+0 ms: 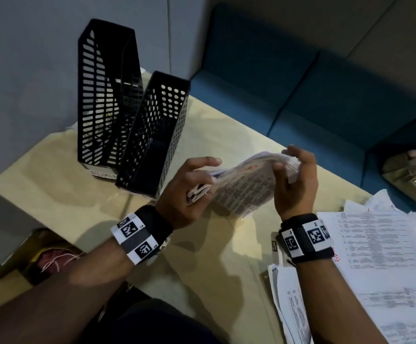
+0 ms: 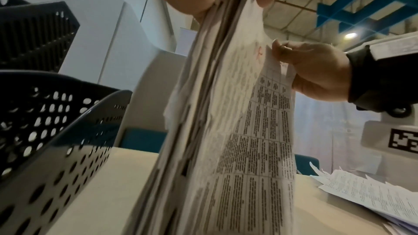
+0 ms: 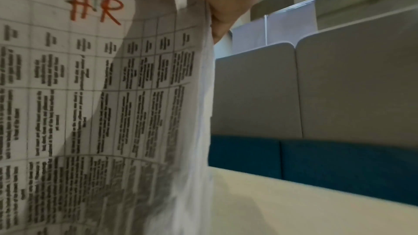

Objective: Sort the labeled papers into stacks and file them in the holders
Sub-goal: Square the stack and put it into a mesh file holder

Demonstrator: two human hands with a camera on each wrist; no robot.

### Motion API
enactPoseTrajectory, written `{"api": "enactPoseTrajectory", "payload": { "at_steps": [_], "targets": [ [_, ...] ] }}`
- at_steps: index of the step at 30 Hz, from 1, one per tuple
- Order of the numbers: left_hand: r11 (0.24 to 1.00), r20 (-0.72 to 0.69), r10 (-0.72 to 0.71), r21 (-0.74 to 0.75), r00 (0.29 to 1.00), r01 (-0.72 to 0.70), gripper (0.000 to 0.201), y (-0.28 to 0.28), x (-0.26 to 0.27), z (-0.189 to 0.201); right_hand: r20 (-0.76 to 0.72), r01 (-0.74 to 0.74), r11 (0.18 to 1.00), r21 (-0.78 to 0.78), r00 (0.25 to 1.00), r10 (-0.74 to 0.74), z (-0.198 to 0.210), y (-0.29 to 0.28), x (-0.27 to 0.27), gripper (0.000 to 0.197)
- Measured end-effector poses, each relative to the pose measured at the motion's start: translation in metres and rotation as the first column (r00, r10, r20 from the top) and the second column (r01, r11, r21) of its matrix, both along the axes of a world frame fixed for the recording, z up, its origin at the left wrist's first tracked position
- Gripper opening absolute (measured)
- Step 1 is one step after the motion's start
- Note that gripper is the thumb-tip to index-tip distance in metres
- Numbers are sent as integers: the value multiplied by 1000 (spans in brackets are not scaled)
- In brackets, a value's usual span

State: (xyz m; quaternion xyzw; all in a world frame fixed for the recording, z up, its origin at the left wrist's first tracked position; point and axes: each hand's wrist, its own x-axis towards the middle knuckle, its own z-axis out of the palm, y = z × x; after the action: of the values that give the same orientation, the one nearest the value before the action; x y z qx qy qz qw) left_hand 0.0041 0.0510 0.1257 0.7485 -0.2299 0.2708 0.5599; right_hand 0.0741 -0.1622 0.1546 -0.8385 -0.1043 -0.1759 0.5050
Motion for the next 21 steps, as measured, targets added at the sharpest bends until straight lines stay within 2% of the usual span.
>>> {"api": "enactPoseTrajectory", "payload": {
  "at_steps": [2, 3, 4, 6, 8, 9, 12, 16, 18, 21],
  "targets": [
    [989, -67, 14, -143, 998, -23, 67, -5, -4, -9, -201, 30, 958, 285, 979, 29, 0, 1, 1, 52],
    [977, -127, 29, -208, 991, -55, 78, -8, -6, -14, -274, 33, 939, 341, 960, 65, -4, 0, 1, 60],
    [965, -210, 52, -240, 976, -103, 80, -11, -8, -22, -333, 20, 944, 330, 938, 97, -9, -1, 0, 56],
    [958, -333, 153, -180, 930, -222, 64, -14, -10, -33, -434, -42, 978, 203, 891, 128, -21, 3, -4, 32],
    [950, -289, 292, -24, 912, -312, 43, -17, -11, -41, -486, -49, 991, 122, 868, 103, -31, 7, -8, 29],
    [941, -315, 315, -21, 895, -338, 38, -18, -12, -40, -490, -30, 992, 119, 867, 85, -35, 8, -8, 27],
    [927, -446, 283, -102, 849, -362, 29, -20, -15, -22, -457, 58, 988, 146, 890, 16, -33, 15, -6, 22],
    [925, -493, 249, -135, 833, -356, 30, -7, -24, -9, -457, 93, 965, 244, 889, 30, -15, 29, 3, 19],
    [930, -532, 201, -159, 822, -330, 30, 7, -27, -11, -437, 17, 970, 244, 895, 94, 1, 33, 10, 28],
    [934, -622, 19, -267, 783, -235, 28, 30, -36, -2, -375, -200, 960, 197, 889, 263, 30, 39, 19, 24]
  ]
}}
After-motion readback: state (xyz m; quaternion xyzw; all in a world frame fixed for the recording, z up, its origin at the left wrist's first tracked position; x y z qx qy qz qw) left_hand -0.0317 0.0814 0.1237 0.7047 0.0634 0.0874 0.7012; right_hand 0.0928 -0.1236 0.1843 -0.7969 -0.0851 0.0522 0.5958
